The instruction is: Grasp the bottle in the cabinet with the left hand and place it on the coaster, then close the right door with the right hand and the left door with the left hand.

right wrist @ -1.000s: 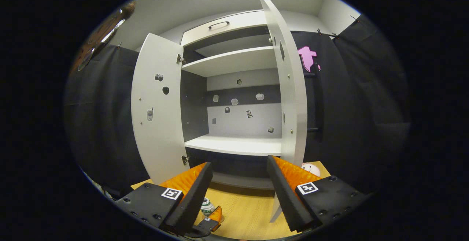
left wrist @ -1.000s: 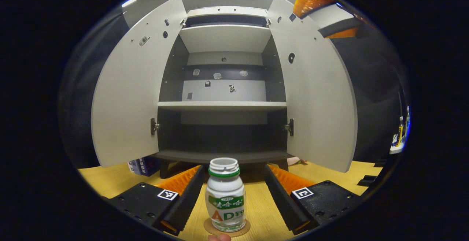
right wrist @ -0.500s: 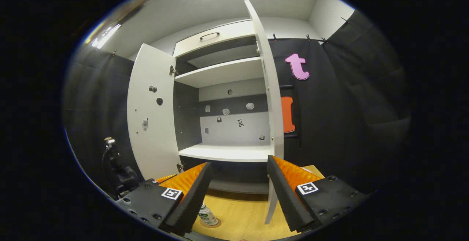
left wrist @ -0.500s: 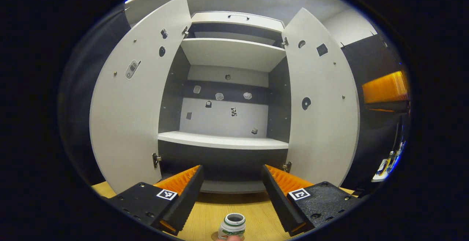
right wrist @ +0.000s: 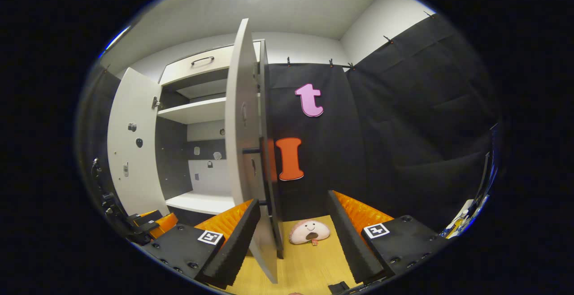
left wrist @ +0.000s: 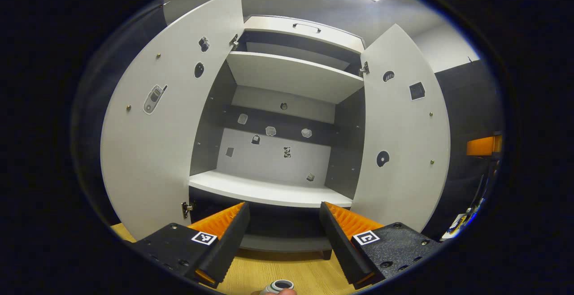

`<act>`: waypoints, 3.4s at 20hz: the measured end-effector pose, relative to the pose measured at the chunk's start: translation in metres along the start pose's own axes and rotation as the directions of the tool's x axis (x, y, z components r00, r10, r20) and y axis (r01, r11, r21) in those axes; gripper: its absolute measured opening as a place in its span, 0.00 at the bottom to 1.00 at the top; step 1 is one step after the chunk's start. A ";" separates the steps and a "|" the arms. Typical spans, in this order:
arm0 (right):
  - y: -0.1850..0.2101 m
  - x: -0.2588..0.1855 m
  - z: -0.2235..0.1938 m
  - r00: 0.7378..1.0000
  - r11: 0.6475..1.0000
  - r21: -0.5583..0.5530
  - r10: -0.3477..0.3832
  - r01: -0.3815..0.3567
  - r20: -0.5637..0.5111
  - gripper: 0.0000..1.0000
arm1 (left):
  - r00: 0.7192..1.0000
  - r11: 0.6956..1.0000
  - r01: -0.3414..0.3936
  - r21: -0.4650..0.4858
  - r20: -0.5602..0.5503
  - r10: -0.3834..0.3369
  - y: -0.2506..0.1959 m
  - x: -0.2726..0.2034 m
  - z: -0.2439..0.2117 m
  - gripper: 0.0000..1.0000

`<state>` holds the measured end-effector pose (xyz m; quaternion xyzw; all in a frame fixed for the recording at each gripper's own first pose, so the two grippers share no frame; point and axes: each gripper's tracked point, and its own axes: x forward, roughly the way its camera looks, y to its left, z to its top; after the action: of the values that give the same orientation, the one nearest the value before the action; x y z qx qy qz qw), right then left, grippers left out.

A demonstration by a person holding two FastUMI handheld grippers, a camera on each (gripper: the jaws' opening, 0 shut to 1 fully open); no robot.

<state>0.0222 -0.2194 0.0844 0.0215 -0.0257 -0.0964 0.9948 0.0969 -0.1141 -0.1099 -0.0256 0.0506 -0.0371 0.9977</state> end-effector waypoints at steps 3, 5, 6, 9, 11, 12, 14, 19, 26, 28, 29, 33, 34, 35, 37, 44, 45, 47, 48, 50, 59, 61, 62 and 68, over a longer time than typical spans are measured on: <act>-0.016 0.036 0.017 1.000 1.000 0.025 -0.020 0.019 0.024 0.98 | 0.999 0.999 -0.036 -0.005 -0.017 0.036 0.013 0.002 -0.005 0.95; -0.025 0.057 0.014 0.999 0.999 0.030 -0.037 0.037 0.010 0.98 | 0.998 0.999 -0.053 -0.008 -0.029 0.052 0.020 0.001 -0.007 0.95; -0.023 0.066 0.013 0.999 0.999 0.038 -0.034 0.034 0.001 0.98 | 0.998 0.998 -0.056 -0.005 -0.033 0.056 0.023 0.001 -0.008 0.95; -0.012 0.084 0.011 1.000 0.999 0.043 -0.013 0.014 -0.013 0.98 | 0.997 0.997 -0.070 0.021 -0.025 0.070 0.033 -0.001 -0.007 0.95; -0.006 0.091 0.010 1.000 1.000 0.019 -0.015 0.016 -0.016 0.98 | 0.997 0.996 -0.081 0.034 -0.015 0.082 0.040 0.000 -0.004 0.95; -0.007 0.091 0.013 1.000 1.000 0.007 -0.023 0.023 -0.002 0.98 | 0.997 0.996 -0.081 0.033 -0.011 0.081 0.041 0.001 -0.003 0.95; -0.004 0.091 0.023 0.999 1.000 0.008 -0.023 0.023 0.029 0.87 | 0.997 0.997 -0.072 0.031 -0.006 0.072 0.044 0.002 -0.001 0.95; 0.019 0.087 0.023 0.999 1.000 -0.016 -0.008 0.009 0.038 0.96 | 0.999 0.998 -0.046 0.032 0.008 0.046 0.053 0.014 0.007 0.95; 0.091 0.085 0.014 0.995 0.995 -0.027 0.094 -0.093 0.022 0.96 | 1.000 1.000 -0.007 0.018 -0.005 0.007 0.065 0.020 0.008 0.95; 0.108 0.091 0.013 0.994 0.994 -0.035 0.107 -0.107 0.019 0.95 | 1.000 1.000 -0.012 0.020 -0.007 0.013 0.073 0.017 0.009 0.95; 0.114 0.093 0.013 0.994 0.993 -0.043 0.110 -0.109 0.022 0.95 | 1.000 1.000 -0.017 0.024 -0.005 0.017 0.077 0.015 0.011 0.95; 0.146 0.106 0.012 0.987 0.987 -0.020 0.159 -0.158 0.030 0.83 | 1.000 0.999 -0.029 0.027 0.011 0.029 0.088 0.010 0.021 0.95; 0.158 0.110 0.007 0.983 0.983 -0.002 0.182 -0.182 0.019 0.95 | 0.999 0.999 -0.031 0.020 0.015 0.031 0.090 0.009 0.025 0.95; 0.171 0.113 0.003 0.977 0.977 0.011 0.213 -0.213 0.010 0.96 | 0.999 0.999 -0.036 0.012 0.022 0.036 0.092 0.007 0.030 0.95; 0.195 0.118 -0.002 0.960 0.960 0.029 0.278 -0.278 -0.005 0.87 | 0.997 0.998 -0.059 0.005 0.057 0.059 0.097 -0.001 0.047 0.95; 0.206 0.121 0.002 0.944 0.943 0.037 0.331 -0.331 -0.003 0.98 | 0.960 0.972 -0.233 0.003 0.158 0.230 0.136 -0.050 0.113 0.92; 0.204 0.122 0.000 0.942 0.942 0.033 0.335 -0.335 -0.006 0.98 | 0.950 0.963 -0.268 -0.009 0.166 0.265 0.147 -0.059 0.122 0.95; 0.200 0.122 -0.004 0.941 0.941 0.017 0.338 -0.338 -0.012 0.98 | 0.915 0.934 -0.356 -0.016 0.195 0.352 0.178 -0.074 0.143 0.95; 0.199 0.121 -0.007 0.941 0.941 0.005 0.339 -0.339 -0.020 0.98 | 0.890 0.912 -0.410 -0.009 0.216 0.402 0.195 -0.085 0.153 0.95; 0.195 0.119 -0.013 0.940 0.940 -0.020 0.340 -0.340 -0.025 0.98 | 0.834 0.859 -0.511 0.006 0.245 0.495 0.232 -0.103 0.170 0.94; 0.152 0.094 -0.018 0.974 0.974 -0.014 0.227 -0.227 -0.012 0.98 | 0.779 0.791 -0.609 0.060 0.237 0.581 0.314 -0.080 0.170 0.94; 0.136 0.091 -0.018 0.985 0.985 -0.022 0.170 -0.170 -0.007 0.98 | 0.787 0.799 -0.597 0.065 0.240 0.568 0.319 -0.066 0.171 0.94; 0.130 0.088 -0.018 0.990 0.989 -0.022 0.144 -0.144 -0.007 0.98 | 0.792 0.805 -0.590 0.063 0.239 0.562 0.320 -0.062 0.170 0.94; 0.111 0.082 -0.025 0.997 0.997 0.002 0.071 -0.071 -0.022 0.98 | 0.823 0.831 -0.548 0.094 0.236 0.516 0.316 -0.043 0.171 0.93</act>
<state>0.1248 -0.1256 0.0690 0.0221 -0.0155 -0.0606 0.9978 0.0946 0.2119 0.0472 0.0649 -0.0483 0.2423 0.9668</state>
